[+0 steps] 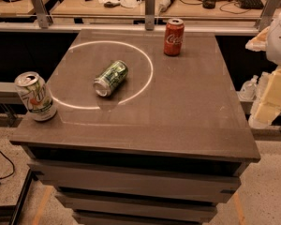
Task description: Pick green can
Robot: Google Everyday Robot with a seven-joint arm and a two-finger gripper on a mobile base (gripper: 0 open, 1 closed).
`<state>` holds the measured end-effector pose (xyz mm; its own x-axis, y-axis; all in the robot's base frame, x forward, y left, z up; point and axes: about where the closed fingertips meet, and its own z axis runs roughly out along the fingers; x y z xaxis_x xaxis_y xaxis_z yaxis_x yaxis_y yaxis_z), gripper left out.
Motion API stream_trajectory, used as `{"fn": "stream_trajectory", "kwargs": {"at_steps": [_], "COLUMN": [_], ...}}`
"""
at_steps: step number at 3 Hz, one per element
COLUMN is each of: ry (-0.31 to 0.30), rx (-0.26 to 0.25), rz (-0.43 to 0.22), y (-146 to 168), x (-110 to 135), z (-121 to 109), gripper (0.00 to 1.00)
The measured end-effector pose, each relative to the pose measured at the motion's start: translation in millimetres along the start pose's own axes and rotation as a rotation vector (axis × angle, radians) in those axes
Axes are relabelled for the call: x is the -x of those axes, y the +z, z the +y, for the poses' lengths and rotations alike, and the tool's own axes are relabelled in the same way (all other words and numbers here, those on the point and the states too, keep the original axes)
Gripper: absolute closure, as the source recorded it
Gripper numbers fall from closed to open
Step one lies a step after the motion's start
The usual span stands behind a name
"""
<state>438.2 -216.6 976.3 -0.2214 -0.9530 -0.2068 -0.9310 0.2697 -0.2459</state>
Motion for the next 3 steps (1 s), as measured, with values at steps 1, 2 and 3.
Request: {"fn": "stream_trajectory", "kwargs": {"at_steps": [1,2,3], "ry": [-0.012,-0.082,-0.215], "rx": [-0.017,-0.050,-0.080], "rz": [-0.003,-0.009,-0.036], "y": [-2.1,-5.3,-4.9], "x": [4.6,26.2,65.5], "z": [-2.1,-15.8,-35.8], "gripper": [0.00,0.00,0.00]}}
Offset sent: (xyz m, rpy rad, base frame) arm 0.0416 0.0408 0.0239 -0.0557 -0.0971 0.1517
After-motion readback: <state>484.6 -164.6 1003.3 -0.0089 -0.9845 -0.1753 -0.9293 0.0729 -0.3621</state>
